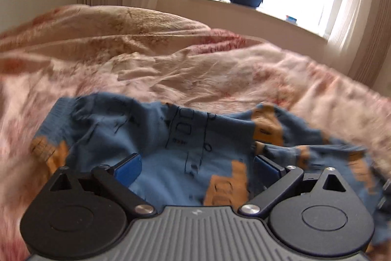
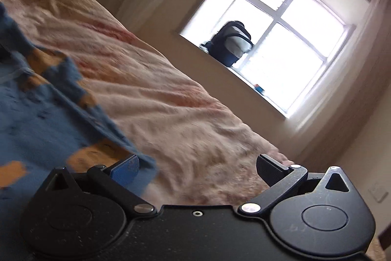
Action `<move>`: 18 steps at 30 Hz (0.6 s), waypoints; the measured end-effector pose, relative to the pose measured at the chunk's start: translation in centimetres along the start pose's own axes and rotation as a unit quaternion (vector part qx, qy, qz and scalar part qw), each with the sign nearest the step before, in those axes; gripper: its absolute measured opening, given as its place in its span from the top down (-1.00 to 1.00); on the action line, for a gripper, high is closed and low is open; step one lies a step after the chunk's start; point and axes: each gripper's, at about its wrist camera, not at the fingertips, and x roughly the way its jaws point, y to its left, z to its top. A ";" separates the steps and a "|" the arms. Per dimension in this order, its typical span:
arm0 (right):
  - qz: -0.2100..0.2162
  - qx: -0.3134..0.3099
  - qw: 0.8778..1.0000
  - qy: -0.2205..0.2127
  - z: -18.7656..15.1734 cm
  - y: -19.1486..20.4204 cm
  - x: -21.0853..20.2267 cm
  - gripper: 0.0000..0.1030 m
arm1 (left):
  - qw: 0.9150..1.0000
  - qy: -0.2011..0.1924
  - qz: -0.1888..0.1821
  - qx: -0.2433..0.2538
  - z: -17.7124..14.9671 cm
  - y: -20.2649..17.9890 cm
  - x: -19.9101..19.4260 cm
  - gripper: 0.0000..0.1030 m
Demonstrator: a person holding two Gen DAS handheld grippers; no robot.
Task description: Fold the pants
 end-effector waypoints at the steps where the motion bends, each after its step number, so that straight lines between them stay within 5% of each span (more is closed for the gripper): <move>1: 0.016 0.001 1.000 -0.010 0.0 0.5 -1.4 -0.99 | 1.000 0.001 -0.003 0.001 -0.5 0.2 -0.7 -0.99; 4: 0.059 -0.014 0.998 -0.008 -0.5 3.1 -3.8 -0.99 | 0.998 0.033 0.019 0.058 -2.1 -0.1 -1.1 -0.99; 7: 0.055 -0.026 0.998 0.003 -2.2 4.4 -3.8 -0.99 | 0.997 0.023 0.016 0.076 -3.0 0.2 -3.5 -0.99; 12: 0.086 0.022 0.996 -0.031 0.7 2.4 -5.1 -0.99 | 1.000 0.017 0.006 0.019 -2.8 3.8 -7.2 -1.00; 18: 0.207 -0.011 0.978 -0.002 7.4 2.8 -2.0 -0.99 | 0.994 -0.034 0.059 -0.087 -2.2 11.0 -6.2 -0.99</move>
